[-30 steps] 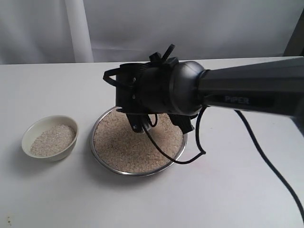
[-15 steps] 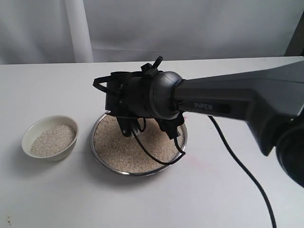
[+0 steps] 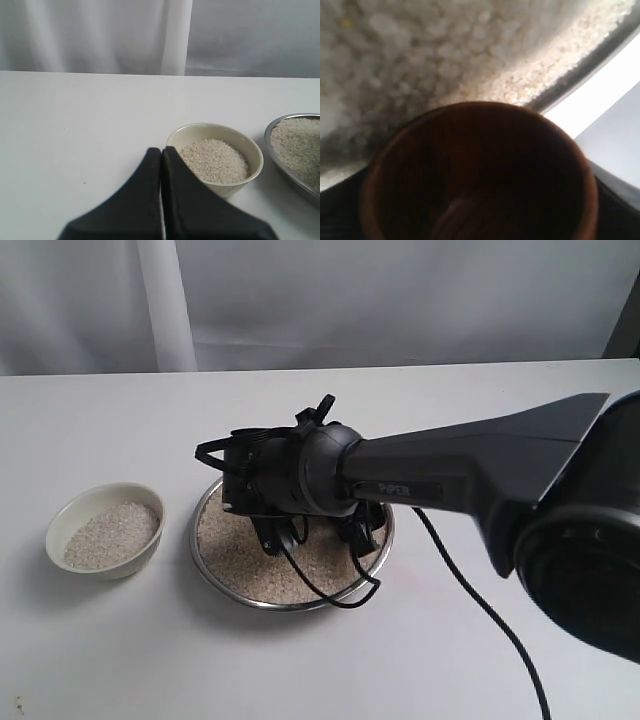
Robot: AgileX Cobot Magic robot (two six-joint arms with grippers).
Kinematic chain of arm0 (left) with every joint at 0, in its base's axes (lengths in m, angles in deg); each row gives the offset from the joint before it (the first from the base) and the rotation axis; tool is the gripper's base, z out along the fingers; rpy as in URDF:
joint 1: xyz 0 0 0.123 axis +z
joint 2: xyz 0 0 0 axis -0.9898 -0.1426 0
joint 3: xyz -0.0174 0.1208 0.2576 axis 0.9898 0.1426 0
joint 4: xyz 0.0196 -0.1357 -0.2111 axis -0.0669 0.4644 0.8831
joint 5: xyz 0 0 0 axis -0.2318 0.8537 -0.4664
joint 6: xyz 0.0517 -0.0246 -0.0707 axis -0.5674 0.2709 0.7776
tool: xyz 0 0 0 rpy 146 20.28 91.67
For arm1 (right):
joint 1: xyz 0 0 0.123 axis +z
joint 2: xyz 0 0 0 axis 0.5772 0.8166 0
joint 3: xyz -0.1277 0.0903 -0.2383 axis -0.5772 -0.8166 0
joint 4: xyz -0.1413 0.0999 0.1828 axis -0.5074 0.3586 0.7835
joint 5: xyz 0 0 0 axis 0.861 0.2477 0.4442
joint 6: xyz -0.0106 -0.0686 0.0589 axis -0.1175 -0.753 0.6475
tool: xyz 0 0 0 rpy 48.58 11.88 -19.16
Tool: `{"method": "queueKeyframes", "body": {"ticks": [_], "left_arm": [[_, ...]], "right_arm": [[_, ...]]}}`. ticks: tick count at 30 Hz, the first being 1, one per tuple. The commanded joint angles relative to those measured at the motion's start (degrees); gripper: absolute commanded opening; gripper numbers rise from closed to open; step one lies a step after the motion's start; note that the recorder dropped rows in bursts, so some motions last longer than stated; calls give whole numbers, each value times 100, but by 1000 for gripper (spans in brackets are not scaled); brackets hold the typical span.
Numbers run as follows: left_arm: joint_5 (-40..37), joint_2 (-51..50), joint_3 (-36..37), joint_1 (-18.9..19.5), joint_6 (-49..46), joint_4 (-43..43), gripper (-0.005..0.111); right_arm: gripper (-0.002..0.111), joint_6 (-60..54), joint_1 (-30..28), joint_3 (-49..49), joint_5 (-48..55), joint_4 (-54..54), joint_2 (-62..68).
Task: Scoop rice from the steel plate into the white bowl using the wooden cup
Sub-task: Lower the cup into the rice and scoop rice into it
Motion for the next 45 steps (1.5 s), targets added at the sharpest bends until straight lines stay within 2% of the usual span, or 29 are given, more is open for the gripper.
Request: {"method": "queueKeyframes", "body": {"ticks": [1, 13, 28, 36, 45], "left_arm": [[57, 9, -43, -17, 14, 26, 0], [57, 9, -43, -17, 14, 26, 0], [57, 9, -43, -17, 14, 26, 0], [57, 9, -43, -17, 14, 26, 0], [57, 9, -43, -17, 14, 26, 0]], "right_arm": [[0, -110, -33, 38, -51, 12, 11], [0, -420, 141, 38, -174, 188, 11], [0, -541, 166, 54, -566, 911, 11], [0, -541, 166, 574, -622, 1586, 11], [0, -541, 154, 575, -719, 2079, 11]]}}
